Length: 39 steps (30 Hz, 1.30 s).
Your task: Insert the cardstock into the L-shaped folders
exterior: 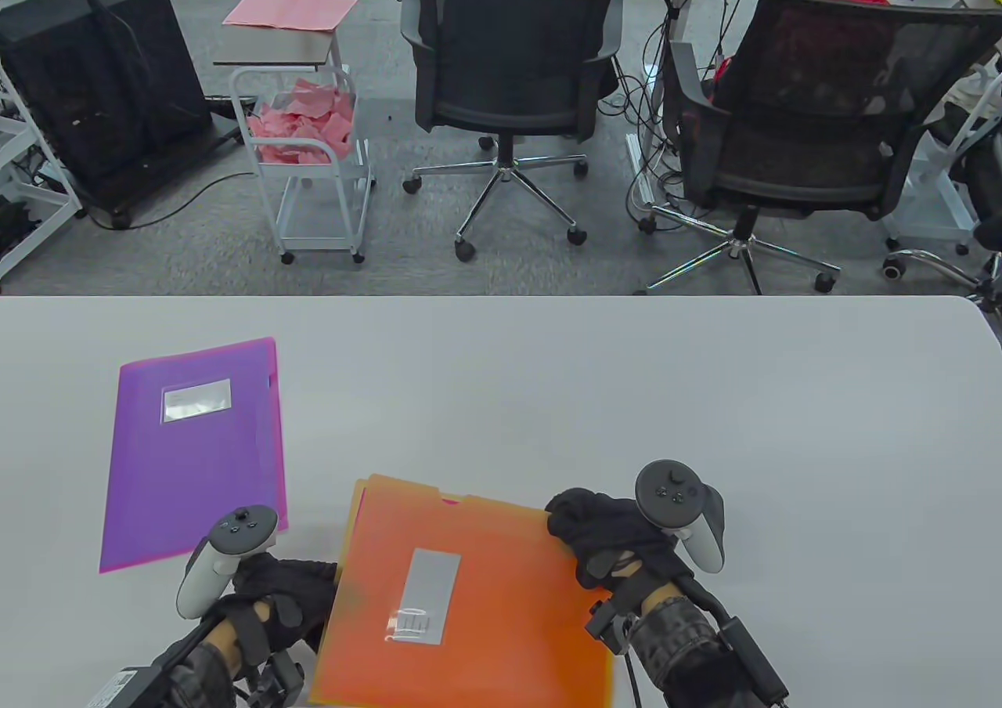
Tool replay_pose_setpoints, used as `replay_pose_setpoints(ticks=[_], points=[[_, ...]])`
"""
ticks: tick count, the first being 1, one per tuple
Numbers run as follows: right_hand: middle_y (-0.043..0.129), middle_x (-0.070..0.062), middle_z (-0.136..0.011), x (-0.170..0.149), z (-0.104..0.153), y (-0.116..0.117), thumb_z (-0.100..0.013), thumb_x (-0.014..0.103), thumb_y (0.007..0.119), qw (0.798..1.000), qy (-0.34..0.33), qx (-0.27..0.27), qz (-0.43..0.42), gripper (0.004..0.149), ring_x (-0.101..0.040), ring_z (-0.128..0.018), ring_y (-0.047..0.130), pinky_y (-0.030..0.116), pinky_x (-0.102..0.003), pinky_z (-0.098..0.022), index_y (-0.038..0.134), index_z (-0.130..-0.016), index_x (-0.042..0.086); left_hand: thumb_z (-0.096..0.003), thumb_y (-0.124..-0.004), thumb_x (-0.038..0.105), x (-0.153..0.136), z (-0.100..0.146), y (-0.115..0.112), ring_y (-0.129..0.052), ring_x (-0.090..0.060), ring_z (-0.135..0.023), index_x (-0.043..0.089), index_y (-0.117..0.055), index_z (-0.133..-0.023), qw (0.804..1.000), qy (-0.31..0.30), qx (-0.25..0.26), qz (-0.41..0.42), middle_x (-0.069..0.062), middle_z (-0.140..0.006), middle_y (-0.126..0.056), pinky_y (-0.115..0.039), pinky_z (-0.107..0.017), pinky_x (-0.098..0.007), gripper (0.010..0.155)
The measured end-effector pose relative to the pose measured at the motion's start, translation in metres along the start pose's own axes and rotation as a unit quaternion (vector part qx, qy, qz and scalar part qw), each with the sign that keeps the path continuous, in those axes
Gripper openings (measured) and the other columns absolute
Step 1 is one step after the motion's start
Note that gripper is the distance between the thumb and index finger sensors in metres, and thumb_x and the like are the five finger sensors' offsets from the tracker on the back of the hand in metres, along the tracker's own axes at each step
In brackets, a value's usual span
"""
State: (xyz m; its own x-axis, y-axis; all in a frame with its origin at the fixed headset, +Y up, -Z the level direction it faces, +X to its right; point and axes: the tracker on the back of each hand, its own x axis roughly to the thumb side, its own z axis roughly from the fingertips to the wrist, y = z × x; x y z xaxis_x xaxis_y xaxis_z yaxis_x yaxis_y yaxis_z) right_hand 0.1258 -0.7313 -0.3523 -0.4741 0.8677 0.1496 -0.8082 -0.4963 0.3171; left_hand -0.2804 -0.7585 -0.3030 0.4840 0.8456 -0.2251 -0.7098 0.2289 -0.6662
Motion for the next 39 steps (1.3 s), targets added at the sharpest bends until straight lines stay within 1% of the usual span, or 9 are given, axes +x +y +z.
replay_pose_setpoints(ticks=[12, 15, 17, 19, 22, 24, 28, 32, 39], points=[[0.089, -0.017, -0.046, 0.0, 0.003, 0.0, -0.038, 0.039, 0.077, 0.999, 0.02, -0.002, 0.026, 0.043, -0.022, -0.007, 0.097, 0.085, -0.032, 0.003, 0.074, -0.073, 0.013, -0.0452, -0.08, 0.053, -0.002, -0.002, -0.003, -0.108, -0.025, -0.056, 0.023, -0.072, -0.093, 0.996, -0.033, -0.052, 0.071, -0.001, -0.074, -0.099, -0.084, -0.05, -0.048, 0.057], [0.087, -0.018, -0.049, 0.001, 0.003, 0.0, -0.038, 0.037, 0.076, 0.999, 0.025, -0.003, 0.029, 0.045, -0.023, -0.008, 0.097, 0.085, -0.033, 0.002, 0.071, -0.076, 0.013, -0.0487, -0.059, 0.058, -0.003, 0.0, 0.0, -0.107, -0.025, -0.059, 0.023, -0.064, -0.098, 0.994, -0.043, -0.055, 0.088, -0.002, -0.078, -0.097, -0.083, -0.051, -0.047, 0.061], [0.086, -0.02, -0.053, 0.001, 0.003, 0.002, -0.039, 0.035, 0.075, 0.999, 0.029, -0.004, 0.039, 0.046, -0.024, -0.01, 0.097, 0.085, -0.034, 0.001, 0.069, -0.079, 0.013, -0.0459, -0.045, 0.067, -0.006, 0.0, 0.0, -0.105, -0.029, -0.063, 0.021, -0.057, -0.103, 0.988, -0.055, -0.07, 0.129, -0.006, -0.083, -0.093, -0.081, -0.053, -0.05, 0.074], [0.085, -0.021, -0.055, 0.004, 0.003, 0.006, -0.039, 0.033, 0.075, 0.998, 0.029, -0.007, 0.058, 0.047, -0.024, -0.011, 0.096, 0.085, -0.034, 0.0, 0.068, -0.081, 0.013, -0.0378, -0.049, 0.081, -0.008, 0.0, -0.001, -0.102, -0.034, -0.065, 0.018, -0.05, -0.107, 0.982, -0.055, -0.086, 0.161, -0.011, -0.088, -0.089, -0.077, -0.054, -0.053, 0.094], [0.081, -0.023, -0.067, 0.009, 0.004, 0.01, -0.04, 0.033, 0.075, 0.997, 0.015, -0.004, 0.072, 0.052, -0.025, -0.013, 0.096, 0.085, -0.034, -0.002, 0.062, -0.086, 0.014, -0.0487, -0.074, 0.055, -0.003, 0.0, 0.0, -0.108, -0.026, -0.049, 0.022, -0.051, -0.105, 0.995, -0.031, -0.05, 0.081, -0.005, -0.078, -0.096, -0.084, -0.044, -0.047, 0.07], [0.071, -0.025, -0.082, 0.015, 0.005, 0.011, -0.039, 0.035, 0.076, 0.996, 0.003, -0.012, 0.089, 0.058, -0.027, -0.019, 0.097, 0.086, -0.035, -0.006, 0.057, -0.091, 0.016, -0.0483, -0.074, 0.038, 0.004, 0.002, 0.004, -0.112, -0.019, -0.033, 0.024, -0.066, -0.097, 0.999, -0.035, 0.011, 0.017, -0.002, -0.065, -0.103, -0.09, -0.033, -0.041, 0.052], [0.054, -0.028, -0.093, 0.019, 0.011, 0.003, -0.039, 0.037, 0.075, 0.992, -0.01, -0.064, 0.112, 0.064, -0.03, -0.028, 0.096, 0.087, -0.038, -0.012, 0.048, -0.094, 0.017, -0.0478, -0.073, 0.034, 0.006, 0.016, 0.025, -0.112, -0.017, -0.025, 0.022, -0.072, -0.094, 0.995, -0.038, 0.085, 0.046, -0.006, -0.06, -0.104, -0.091, -0.027, -0.039, 0.048], [0.054, -0.029, -0.093, 0.01, 0.016, -0.011, -0.039, 0.037, 0.074, 0.992, 0.002, -0.108, 0.059, 0.064, -0.031, -0.028, 0.095, 0.086, -0.039, -0.013, 0.047, -0.094, 0.016, -0.0476, -0.071, 0.035, -0.011, 0.046, 0.063, -0.113, -0.016, -0.029, 0.024, -0.07, -0.094, 0.959, -0.058, 0.24, 0.141, -0.004, -0.062, -0.104, -0.092, -0.03, -0.039, 0.048], [0.057, -0.03, -0.091, -0.007, 0.017, -0.019, -0.04, 0.036, 0.074, 0.993, 0.034, -0.109, 0.017, 0.064, -0.033, -0.028, 0.095, 0.086, -0.041, -0.013, 0.047, -0.094, 0.014, -0.0462, -0.073, 0.031, -0.086, 0.079, 0.094, -0.114, -0.022, -0.052, 0.024, -0.058, -0.094, 0.778, -0.031, 0.454, 0.434, -0.004, -0.079, -0.094, -0.091, -0.045, -0.043, 0.051]])
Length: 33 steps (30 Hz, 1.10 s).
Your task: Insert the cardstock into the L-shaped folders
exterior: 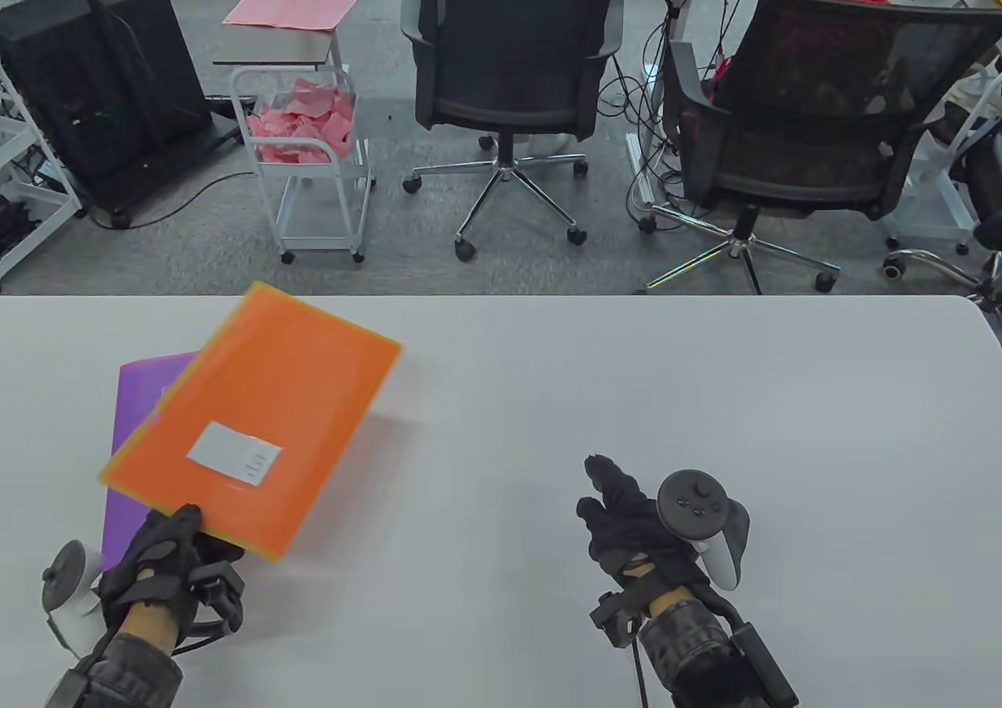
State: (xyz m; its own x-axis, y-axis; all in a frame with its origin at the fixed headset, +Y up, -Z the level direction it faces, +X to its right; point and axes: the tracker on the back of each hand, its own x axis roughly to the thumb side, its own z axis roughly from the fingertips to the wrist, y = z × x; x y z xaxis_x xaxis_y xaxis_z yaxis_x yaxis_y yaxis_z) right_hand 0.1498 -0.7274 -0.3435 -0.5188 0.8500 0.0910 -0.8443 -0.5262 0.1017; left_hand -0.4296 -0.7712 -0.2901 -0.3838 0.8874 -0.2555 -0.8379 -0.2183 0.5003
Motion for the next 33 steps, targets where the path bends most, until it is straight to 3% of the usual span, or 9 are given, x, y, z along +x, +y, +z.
replay_pose_setpoints(ticks=[5, 20, 28, 31, 33], points=[[0.058, -0.03, -0.09, -0.001, -0.001, 0.003, -0.04, 0.036, 0.073, 1.0, 0.003, 0.013, 0.007, 0.064, -0.034, -0.029, 0.095, 0.086, -0.041, -0.013, 0.047, -0.094, 0.013, -0.047, -0.071, 0.031, -0.005, -0.01, 0.024, -0.112, -0.021, -0.061, 0.022, -0.051, -0.096, 0.998, 0.009, 0.062, 0.001, -0.003, -0.086, -0.088, -0.091, -0.05, -0.041, 0.054], [0.06, -0.03, -0.089, -0.002, -0.001, 0.004, -0.041, 0.035, 0.073, 1.0, 0.016, 0.026, 0.003, 0.063, -0.035, -0.029, 0.095, 0.085, -0.042, -0.013, 0.047, -0.094, 0.013, -0.0475, -0.07, 0.031, -0.018, -0.01, 0.006, -0.112, -0.015, -0.067, 0.016, -0.036, -0.098, 0.998, 0.02, 0.06, -0.001, -0.001, -0.093, -0.079, -0.092, -0.055, -0.035, 0.063], [0.06, -0.031, -0.089, -0.003, -0.001, 0.003, -0.041, 0.036, 0.073, 0.999, 0.026, 0.03, -0.002, 0.064, -0.035, -0.029, 0.095, 0.085, -0.043, -0.014, 0.047, -0.094, 0.012, -0.0493, -0.068, 0.032, -0.022, -0.015, 0.001, -0.105, -0.018, -0.078, 0.014, -0.024, -0.1, 0.999, 0.039, 0.023, 0.0, -0.006, -0.1, -0.068, -0.087, -0.061, -0.037, 0.07], [0.06, -0.031, -0.089, -0.003, -0.001, 0.003, -0.041, 0.036, 0.073, 0.999, 0.028, 0.032, -0.003, 0.064, -0.035, -0.029, 0.095, 0.085, -0.043, -0.014, 0.046, -0.094, 0.012, -0.0514, -0.066, 0.046, -0.025, -0.014, -0.003, -0.092, -0.029, -0.088, 0.009, -0.005, -0.099, 0.998, 0.065, -0.014, 0.006, -0.016, -0.106, -0.05, -0.078, -0.065, -0.045, 0.086], [0.06, -0.031, -0.089, -0.003, -0.001, 0.003, -0.041, 0.036, 0.073, 0.999, 0.029, 0.034, -0.003, 0.064, -0.035, -0.03, 0.095, 0.085, -0.043, -0.014, 0.046, -0.094, 0.012, -0.0528, -0.063, 0.054, -0.026, -0.01, -0.005, -0.084, -0.036, -0.093, 0.007, 0.004, -0.096, 0.996, 0.085, -0.039, 0.014, -0.016, -0.109, -0.042, -0.073, -0.067, -0.05, 0.092]])
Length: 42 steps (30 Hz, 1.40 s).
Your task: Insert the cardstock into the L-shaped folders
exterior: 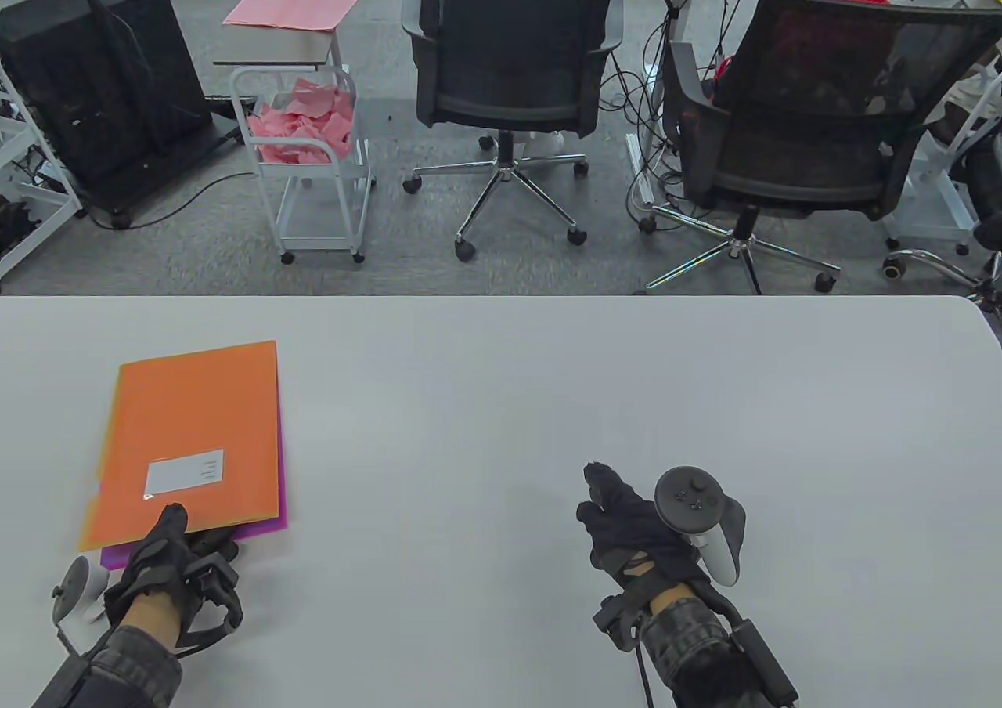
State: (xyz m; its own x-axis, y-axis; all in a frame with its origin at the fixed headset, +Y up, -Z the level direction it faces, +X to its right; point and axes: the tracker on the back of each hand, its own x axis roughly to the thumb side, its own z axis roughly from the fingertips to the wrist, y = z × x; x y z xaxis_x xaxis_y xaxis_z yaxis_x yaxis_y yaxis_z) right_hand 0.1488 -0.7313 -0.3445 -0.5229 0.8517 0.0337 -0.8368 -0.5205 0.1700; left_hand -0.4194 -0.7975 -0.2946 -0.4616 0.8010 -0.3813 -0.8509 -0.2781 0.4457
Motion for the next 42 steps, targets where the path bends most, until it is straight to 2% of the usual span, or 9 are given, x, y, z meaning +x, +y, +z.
replay_pose_setpoints(ticks=[14, 18, 23, 26, 31, 34, 38, 40, 42], points=[[0.062, -0.032, -0.088, 0.004, 0.0, 0.009, -0.041, 0.038, 0.073, 0.999, 0.0, 0.034, 0.024, 0.065, -0.036, -0.031, 0.095, 0.086, -0.044, -0.015, 0.046, -0.094, 0.012, -0.0502, -0.054, 0.065, 0.014, 0.032, -0.002, -0.081, -0.045, -0.087, 0.0, 0.008, -0.091, 0.997, 0.078, 0.012, 0.002, -0.028, -0.103, -0.036, -0.069, -0.061, -0.057, 0.099], [0.06, -0.033, -0.088, 0.003, -0.002, 0.01, -0.041, 0.041, 0.073, 0.999, 0.005, 0.041, 0.024, 0.067, -0.039, -0.035, 0.094, 0.085, -0.046, -0.018, 0.045, -0.095, 0.011, -0.0496, -0.057, 0.064, 0.027, 0.036, -0.016, -0.083, -0.042, -0.087, 0.003, -0.001, -0.096, 0.995, -0.029, 0.033, -0.088, -0.024, -0.103, -0.044, -0.07, -0.061, -0.055, 0.094], [0.058, -0.034, -0.09, 0.002, -0.004, 0.01, -0.041, 0.046, 0.074, 0.999, 0.015, 0.038, 0.032, 0.072, -0.044, -0.044, 0.09, 0.082, -0.052, -0.026, 0.043, -0.096, 0.011, -0.0462, -0.064, 0.067, 0.042, 0.031, -0.056, -0.085, -0.041, -0.089, 0.016, -0.009, -0.103, 0.957, -0.213, -0.059, -0.19, -0.019, -0.108, -0.047, -0.071, -0.061, -0.058, 0.094], [0.054, -0.035, -0.091, 0.003, -0.004, 0.01, -0.04, 0.049, 0.075, 0.997, 0.016, 0.04, 0.063, 0.076, -0.048, -0.053, 0.085, 0.078, -0.057, -0.033, 0.042, -0.097, 0.012, -0.0444, -0.068, 0.067, 0.049, 0.034, -0.083, -0.084, -0.044, -0.091, 0.023, -0.012, -0.105, 0.895, -0.281, -0.112, -0.327, -0.017, -0.111, -0.047, -0.07, -0.061, -0.061, 0.093], [0.055, -0.028, -0.097, 0.003, -0.003, 0.014, -0.038, 0.055, 0.075, 0.964, 0.025, 0.04, 0.261, 0.077, -0.049, -0.068, 0.077, 0.075, -0.058, -0.041, 0.042, -0.098, 0.019, -0.0408, -0.071, 0.068, 0.045, 0.037, -0.118, -0.085, -0.043, -0.091, 0.027, -0.019, -0.106, 0.728, -0.367, -0.093, -0.572, -0.017, -0.111, -0.048, -0.072, -0.059, -0.061, 0.093], [0.05, -0.026, -0.1, -0.002, -0.003, 0.017, -0.036, 0.06, 0.076, 0.948, 0.047, 0.028, 0.313, 0.082, -0.049, -0.078, 0.07, 0.072, -0.06, -0.046, 0.039, -0.099, 0.022, -0.0374, -0.072, 0.076, 0.032, 0.038, -0.129, -0.084, -0.045, -0.092, 0.029, -0.026, -0.108, 0.617, -0.392, -0.061, -0.68, -0.017, -0.112, -0.047, -0.072, -0.059, -0.062, 0.096], [0.041, -0.02, -0.107, -0.008, -0.003, 0.019, -0.034, 0.064, 0.077, 0.929, 0.08, 0.018, 0.36, 0.086, -0.05, -0.091, 0.054, 0.063, -0.067, -0.054, 0.035, -0.1, 0.028, -0.036, -0.069, 0.08, 0.022, 0.039, -0.136, -0.084, -0.042, -0.094, 0.035, -0.033, -0.108, 0.428, -0.391, -0.014, -0.815, -0.012, -0.114, -0.049, -0.073, -0.06, -0.061, 0.092], [0.033, -0.017, -0.11, -0.011, -0.003, 0.019, -0.033, 0.067, 0.077, 0.916, 0.099, 0.018, 0.387, 0.089, -0.048, -0.096, 0.042, 0.057, -0.07, -0.059, 0.03, -0.1, 0.032, -0.0354, -0.066, 0.084, 0.018, 0.036, -0.136, -0.081, -0.042, -0.097, 0.036, -0.03, -0.109, 0.387, -0.364, 0.0, -0.848, -0.011, -0.116, -0.046, -0.072, -0.062, -0.062, 0.094], [0.019, -0.011, -0.112, -0.015, -0.003, 0.02, -0.032, 0.07, 0.076, 0.906, 0.118, 0.026, 0.406, 0.092, -0.045, -0.1, 0.022, 0.041, -0.074, -0.065, 0.023, -0.1, 0.037, -0.0339, -0.063, 0.088, 0.015, 0.031, -0.136, -0.071, -0.046, -0.103, 0.037, -0.025, -0.109, 0.379, -0.313, 0.005, -0.871, -0.01, -0.118, -0.037, -0.066, -0.065, -0.066, 0.098]])
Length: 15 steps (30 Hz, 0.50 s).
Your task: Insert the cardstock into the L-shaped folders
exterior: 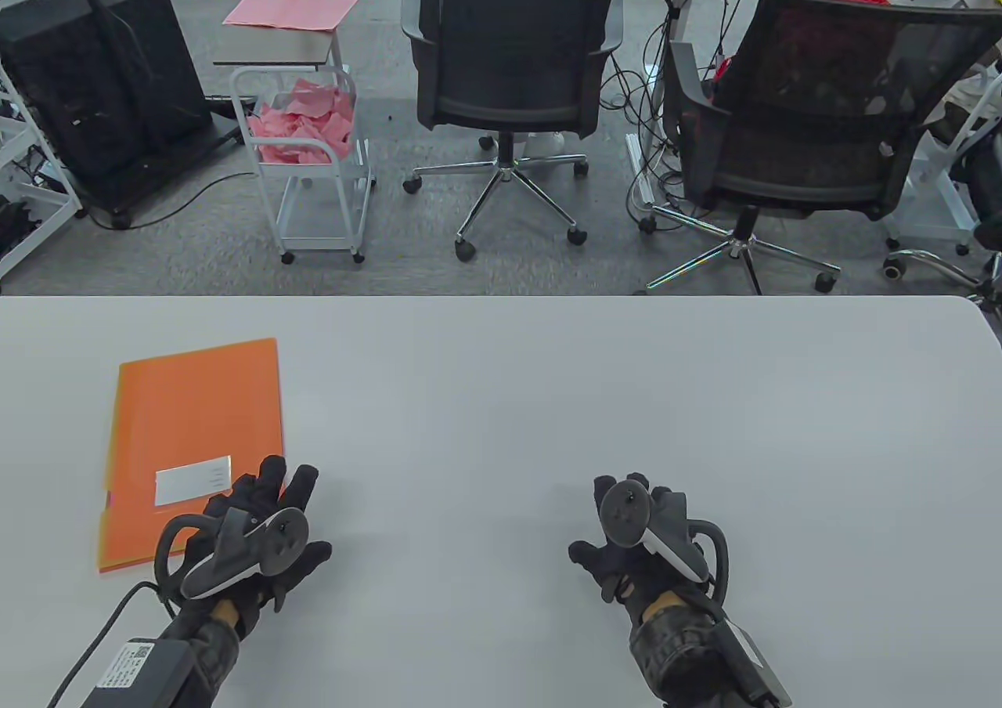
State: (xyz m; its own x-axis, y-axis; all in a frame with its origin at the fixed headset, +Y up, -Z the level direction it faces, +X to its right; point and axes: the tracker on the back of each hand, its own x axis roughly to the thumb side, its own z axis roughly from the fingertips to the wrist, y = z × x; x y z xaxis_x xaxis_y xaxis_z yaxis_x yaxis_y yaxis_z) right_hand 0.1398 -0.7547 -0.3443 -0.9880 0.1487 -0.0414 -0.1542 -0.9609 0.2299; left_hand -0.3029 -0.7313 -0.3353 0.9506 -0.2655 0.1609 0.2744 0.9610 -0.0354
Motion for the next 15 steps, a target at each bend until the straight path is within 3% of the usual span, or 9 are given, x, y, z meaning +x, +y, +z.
replay_pose_setpoints(ticks=[3, 5, 6, 15], points=[[-0.009, -0.002, -0.108, -0.003, 0.0, 0.005, -0.03, 0.076, 0.073, 0.999, 0.019, 0.015, 0.04, 0.098, -0.032, -0.094, -0.015, 0.007, -0.074, -0.066, 0.005, -0.094, 0.045, -0.0316, -0.054, 0.095, 0.0, -0.003, -0.01, -0.04, -0.052, -0.113, 0.038, -0.01, -0.108, 0.997, 0.027, -0.077, -0.016, -0.009, -0.121, -0.018, -0.045, -0.067, -0.079, 0.105], [-0.021, 0.002, -0.102, -0.005, -0.002, 0.008, -0.029, 0.08, 0.068, 0.996, 0.029, 0.033, 0.084, 0.101, -0.026, -0.089, -0.026, -0.004, -0.071, -0.064, -0.005, -0.089, 0.046, -0.0317, -0.046, 0.097, -0.001, -0.005, -0.018, -0.019, -0.054, -0.111, 0.037, 0.001, -0.105, 0.989, 0.037, -0.137, -0.036, -0.01, -0.118, -0.004, -0.031, -0.065, -0.082, 0.106], [-0.024, 0.003, -0.101, -0.005, -0.002, 0.009, -0.029, 0.081, 0.066, 0.994, 0.034, 0.04, 0.094, 0.101, -0.024, -0.088, -0.028, -0.007, -0.07, -0.064, -0.008, -0.088, 0.046, -0.032, -0.044, 0.098, -0.002, -0.005, -0.019, -0.012, -0.055, -0.11, 0.036, 0.004, -0.104, 0.988, 0.038, -0.141, -0.04, -0.01, -0.117, 0.001, -0.026, -0.064, -0.082, 0.106], [-0.022, 0.002, -0.102, -0.008, -0.005, 0.016, -0.03, 0.082, 0.064, 0.994, 0.036, 0.06, 0.08, 0.1, -0.024, -0.09, -0.026, -0.006, -0.068, -0.065, -0.007, -0.089, 0.045, -0.0334, -0.045, 0.094, -0.007, -0.007, -0.023, -0.014, -0.055, -0.109, 0.035, 0.003, -0.104, 0.989, 0.051, -0.141, -0.018, -0.011, -0.116, -0.001, -0.024, -0.064, -0.082, 0.104]])
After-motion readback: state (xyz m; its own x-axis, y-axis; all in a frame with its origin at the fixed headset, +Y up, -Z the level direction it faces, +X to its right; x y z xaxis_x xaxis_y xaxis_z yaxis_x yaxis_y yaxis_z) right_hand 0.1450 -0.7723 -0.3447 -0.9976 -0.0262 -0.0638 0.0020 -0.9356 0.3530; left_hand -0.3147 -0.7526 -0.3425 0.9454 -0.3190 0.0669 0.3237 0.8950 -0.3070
